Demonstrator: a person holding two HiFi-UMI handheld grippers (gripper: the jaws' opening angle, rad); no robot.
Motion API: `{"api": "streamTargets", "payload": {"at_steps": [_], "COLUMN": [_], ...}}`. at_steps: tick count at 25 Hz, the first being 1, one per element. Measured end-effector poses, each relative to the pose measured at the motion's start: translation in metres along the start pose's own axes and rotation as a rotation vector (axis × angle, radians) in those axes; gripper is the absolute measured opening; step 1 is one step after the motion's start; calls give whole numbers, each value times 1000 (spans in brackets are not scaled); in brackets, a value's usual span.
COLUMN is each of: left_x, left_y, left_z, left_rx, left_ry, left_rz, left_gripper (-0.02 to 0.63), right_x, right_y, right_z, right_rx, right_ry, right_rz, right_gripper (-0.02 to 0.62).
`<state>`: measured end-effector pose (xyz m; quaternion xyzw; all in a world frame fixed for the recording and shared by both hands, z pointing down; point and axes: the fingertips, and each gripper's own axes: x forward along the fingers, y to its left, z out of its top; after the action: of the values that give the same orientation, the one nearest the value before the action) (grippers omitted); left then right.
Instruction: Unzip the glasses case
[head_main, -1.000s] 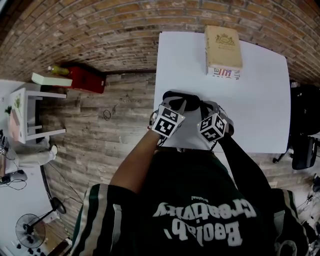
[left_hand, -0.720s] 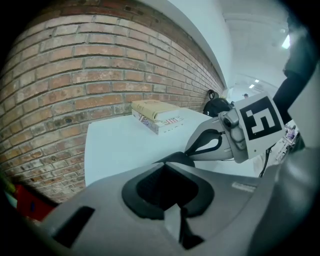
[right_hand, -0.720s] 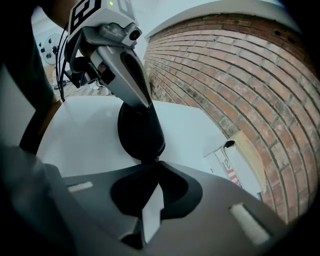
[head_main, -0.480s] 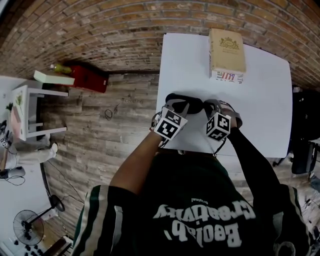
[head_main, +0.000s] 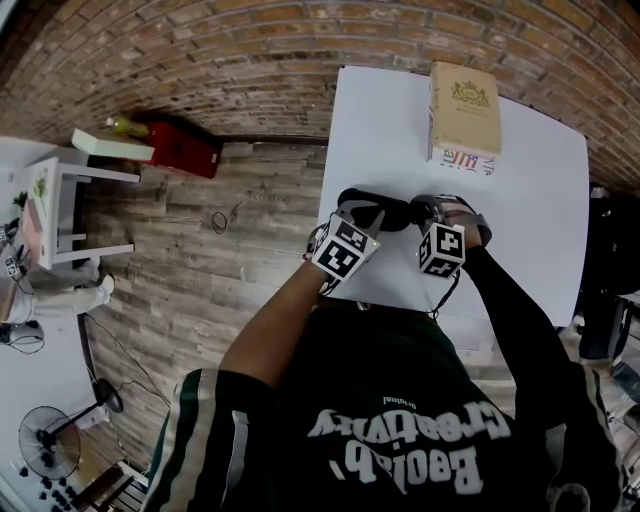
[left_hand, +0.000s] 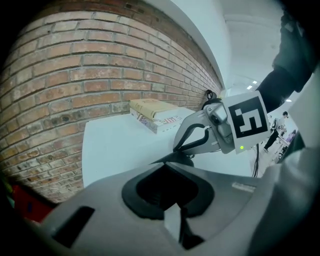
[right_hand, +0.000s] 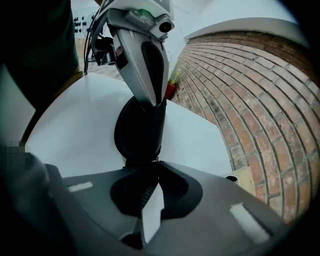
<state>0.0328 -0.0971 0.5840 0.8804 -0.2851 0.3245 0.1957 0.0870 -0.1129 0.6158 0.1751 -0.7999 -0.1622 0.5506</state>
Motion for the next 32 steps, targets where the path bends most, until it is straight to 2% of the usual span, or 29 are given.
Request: {"api": "streamTargets", "payload": {"at_steps": [3,7,10,12,16,19,20,22,24,25,29,32], "left_x": [0,0,0,-1,-7,-26,-33,-47,-55,-58,-64,-66], "left_y": [1,1,1,0,-4,1,6,16,24,26,24,25], "left_z": [2,5,5,5,7,8,7,-1,-13,-18,-30,-39], "left_rx": [-6,-6,-1,16,107,98,81,42,3,-14,-48,-68], "left_ry": [0,-11,-26,-32,-57,-112,-126,-134,-123,-116,-105,-86], "left_rz": [-7,-13,-4,23,84,117,131,161,181,184,177,181], "left_gripper": [8,8,6,6,8,6,6,6,6,6,7,8], "right_x": [3,9,8,4,-17,-33,-38,-44,-44,-41,-37,-37], "right_y": [-3,-10,-9,-10,-22,-16,-13,-5,3,8,21,24], "right_z": [2,9,8,7,13,9,9,16,33,43,82,106], "right_rx": [-57,-183,-183,-115,46,80,109,243,393,439,468,577], "right_ry": [5,50,41,16,-45,-19,-17,-72,-181,-225,-296,-340], "right_rz": [2,-42,-42,-51,-109,-96,-80,-26,33,63,179,236], "right_gripper": [15,25,25,31,61,236,257,314,453,484,514,514]}}
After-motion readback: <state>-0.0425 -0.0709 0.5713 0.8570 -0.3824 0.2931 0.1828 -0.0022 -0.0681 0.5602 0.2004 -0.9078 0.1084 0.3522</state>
